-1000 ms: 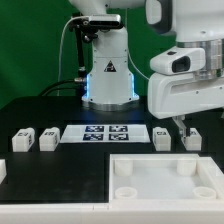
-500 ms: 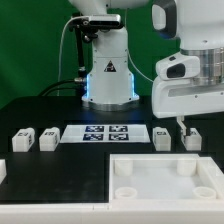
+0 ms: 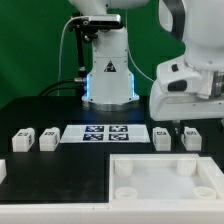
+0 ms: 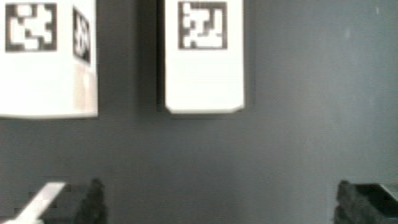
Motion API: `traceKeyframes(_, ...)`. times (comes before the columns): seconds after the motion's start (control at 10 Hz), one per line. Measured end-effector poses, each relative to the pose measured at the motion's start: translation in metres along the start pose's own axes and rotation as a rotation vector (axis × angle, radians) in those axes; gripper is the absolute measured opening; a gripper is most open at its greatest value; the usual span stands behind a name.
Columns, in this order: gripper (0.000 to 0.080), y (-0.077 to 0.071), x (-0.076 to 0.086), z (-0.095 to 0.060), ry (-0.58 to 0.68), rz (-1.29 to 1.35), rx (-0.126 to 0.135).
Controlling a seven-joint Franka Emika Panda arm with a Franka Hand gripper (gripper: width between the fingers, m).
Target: Assemble one leg
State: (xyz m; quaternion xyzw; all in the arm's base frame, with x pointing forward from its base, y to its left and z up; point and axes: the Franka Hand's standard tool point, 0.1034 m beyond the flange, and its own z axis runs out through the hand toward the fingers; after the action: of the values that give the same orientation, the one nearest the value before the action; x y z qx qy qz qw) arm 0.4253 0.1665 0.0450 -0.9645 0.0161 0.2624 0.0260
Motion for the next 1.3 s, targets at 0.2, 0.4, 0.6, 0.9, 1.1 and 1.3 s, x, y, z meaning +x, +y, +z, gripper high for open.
traceKeyframes(0.2,0.0649,-0.002,0.000,0.001,-0.160,0.014,0.006)
traceKeyframes(0.4,0.0649,0.000,0.002,0.004,-0.286,0.008,-0.002)
traceKeyframes(0.6,0.0649,-0.002,-0.005,0.012,-0.297,0.049,-0.013)
traceKeyframes(0.9,0.0649,-0.004,-0.020,0.041,-0.322,0.080,-0.018)
traceKeyframes(1.1,0.0649,-0.006,-0.023,0.051,-0.347,0.104,-0.010)
traceKeyframes(1.3,0.0634,-0.006,-0.022,0.051,-0.345,0.103,-0.009)
